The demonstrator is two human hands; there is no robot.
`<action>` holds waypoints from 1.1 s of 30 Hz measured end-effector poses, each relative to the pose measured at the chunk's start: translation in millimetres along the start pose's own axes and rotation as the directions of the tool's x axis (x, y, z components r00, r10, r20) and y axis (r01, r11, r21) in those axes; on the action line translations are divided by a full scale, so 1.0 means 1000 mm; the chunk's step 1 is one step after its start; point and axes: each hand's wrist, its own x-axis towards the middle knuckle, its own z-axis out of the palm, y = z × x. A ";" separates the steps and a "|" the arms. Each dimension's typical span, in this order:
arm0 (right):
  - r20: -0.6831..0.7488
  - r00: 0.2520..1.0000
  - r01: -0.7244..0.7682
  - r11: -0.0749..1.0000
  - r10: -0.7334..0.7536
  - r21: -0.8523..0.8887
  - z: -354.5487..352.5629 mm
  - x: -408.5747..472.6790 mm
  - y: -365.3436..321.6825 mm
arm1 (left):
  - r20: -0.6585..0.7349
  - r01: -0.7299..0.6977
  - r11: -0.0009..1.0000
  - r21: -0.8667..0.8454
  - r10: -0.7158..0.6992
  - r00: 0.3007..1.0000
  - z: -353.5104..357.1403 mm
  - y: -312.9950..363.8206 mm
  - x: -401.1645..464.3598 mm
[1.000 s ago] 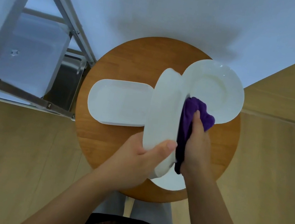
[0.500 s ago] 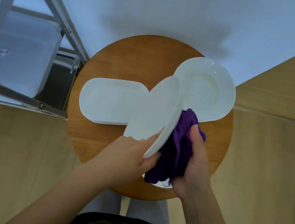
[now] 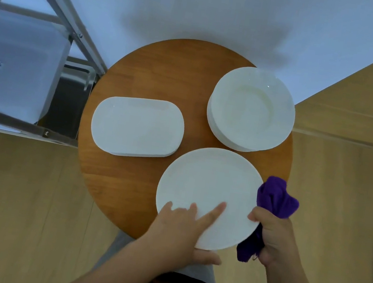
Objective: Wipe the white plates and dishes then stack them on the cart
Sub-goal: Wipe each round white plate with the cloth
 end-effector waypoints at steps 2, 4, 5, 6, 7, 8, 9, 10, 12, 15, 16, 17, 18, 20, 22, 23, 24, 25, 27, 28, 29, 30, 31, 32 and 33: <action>-0.044 0.999 -0.024 1.000 0.025 0.020 -0.009 0.012 0.009 | -0.150 0.057 0.974 -0.220 -0.092 0.984 0.004 -0.017 -0.002; -0.044 0.999 -0.014 1.000 0.015 0.018 -0.016 0.022 0.017 | -0.383 0.180 0.948 -0.264 -0.274 0.882 0.012 -0.035 0.001; -0.027 1.000 0.002 1.000 -0.002 0.009 -0.018 0.027 0.020 | -0.446 0.266 0.905 -0.331 -0.399 0.801 0.015 -0.042 0.006; -0.011 1.000 0.017 1.000 -0.017 -0.002 -0.019 0.032 0.022 | -0.418 0.329 0.824 -0.461 -0.529 0.739 0.015 -0.047 0.011; -0.002 1.000 0.025 1.000 -0.025 -0.014 -0.019 0.037 0.023 | -0.323 0.347 0.711 -0.612 -0.625 0.711 0.015 -0.052 0.018; 0.002 1.000 0.029 0.999 -0.029 -0.032 -0.019 0.042 0.024 | -0.210 0.336 0.590 -0.734 -0.668 0.714 0.017 -0.056 0.025; 0.002 1.000 0.030 0.998 -0.030 -0.056 -0.018 0.047 0.024 | -0.127 0.325 0.499 -0.803 -0.677 0.725 0.020 -0.060 0.032; -0.004 1.000 0.028 0.996 -0.029 -0.081 -0.018 0.052 0.024 | -0.081 0.327 0.442 -0.835 -0.687 0.722 0.023 -0.064 0.037; -0.031 0.999 0.025 0.991 -0.029 -0.131 -0.018 0.061 0.026 | -0.046 0.323 0.372 -0.870 -0.714 0.699 0.030 -0.071 0.044; -0.082 0.995 0.034 0.974 -0.054 -0.225 -0.019 0.072 0.031 | -0.028 0.332 0.326 -0.885 -0.749 0.662 0.038 -0.072 0.052; -0.089 0.994 0.038 0.968 -0.062 -0.248 -0.019 0.075 0.032 | -0.039 0.341 0.336 -0.878 -0.760 0.648 0.040 -0.070 0.053; -0.088 0.994 0.039 0.965 -0.064 -0.260 -0.019 0.077 0.034 | -0.057 0.350 0.352 -0.868 -0.772 0.633 0.041 -0.069 0.055; -0.082 0.994 0.043 0.962 -0.067 -0.269 -0.019 0.078 0.035 | -0.080 0.362 0.374 -0.854 -0.783 0.617 0.043 -0.067 0.057; -0.069 0.993 0.072 0.945 -0.099 -0.318 -0.018 0.079 0.035 | -0.132 0.394 0.420 -0.817 -0.802 0.583 0.045 -0.062 0.058; -0.060 0.984 0.133 0.909 -0.170 -0.395 -0.017 0.078 0.035 | -0.166 0.433 0.454 -0.779 -0.815 0.555 0.046 -0.057 0.059; -0.051 0.975 0.172 0.885 -0.215 -0.434 -0.016 0.077 0.034 | -0.179 0.448 0.465 -0.764 -0.819 0.546 0.047 -0.056 0.059; -0.039 0.965 0.212 0.857 -0.261 -0.469 -0.016 0.075 0.034 | -0.186 0.460 0.471 -0.753 -0.822 0.538 0.049 -0.055 0.059; -0.028 0.953 0.250 0.832 -0.303 -0.496 -0.016 0.073 0.034 | -0.190 0.472 0.474 -0.743 -0.826 0.530 0.050 -0.053 0.059; -0.027 0.928 0.306 0.805 -0.371 -0.509 -0.017 0.069 0.032 | -0.197 0.487 0.476 -0.732 -0.832 0.518 0.051 -0.052 0.060; -0.030 0.920 0.325 0.804 -0.390 -0.499 -0.017 0.068 0.031 | -0.202 0.494 0.473 -0.729 -0.839 0.506 0.052 -0.052 0.061; -0.024 0.917 0.338 0.806 -0.399 -0.487 -0.018 0.066 0.031 | -0.208 0.503 0.470 -0.726 -0.846 0.490 0.052 -0.052 0.061; -0.003 0.917 0.349 0.808 -0.398 -0.474 -0.018 0.064 0.030 | -0.214 0.513 0.469 -0.719 -0.852 0.478 0.052 -0.052 0.061; 0.028 0.917 0.365 0.809 -0.397 -0.460 -0.018 0.062 0.029 | -0.220 0.524 0.472 -0.709 -0.854 0.472 0.053 -0.051 0.061; 0.068 0.910 0.394 0.804 -0.409 -0.444 -0.018 0.061 0.029 | -0.226 0.539 0.481 -0.692 -0.853 0.471 0.054 -0.050 0.062; 0.107 0.893 0.438 0.790 -0.437 -0.429 -0.017 0.059 0.028 | -0.230 0.555 0.490 -0.672 -0.851 0.473 0.054 -0.049 0.063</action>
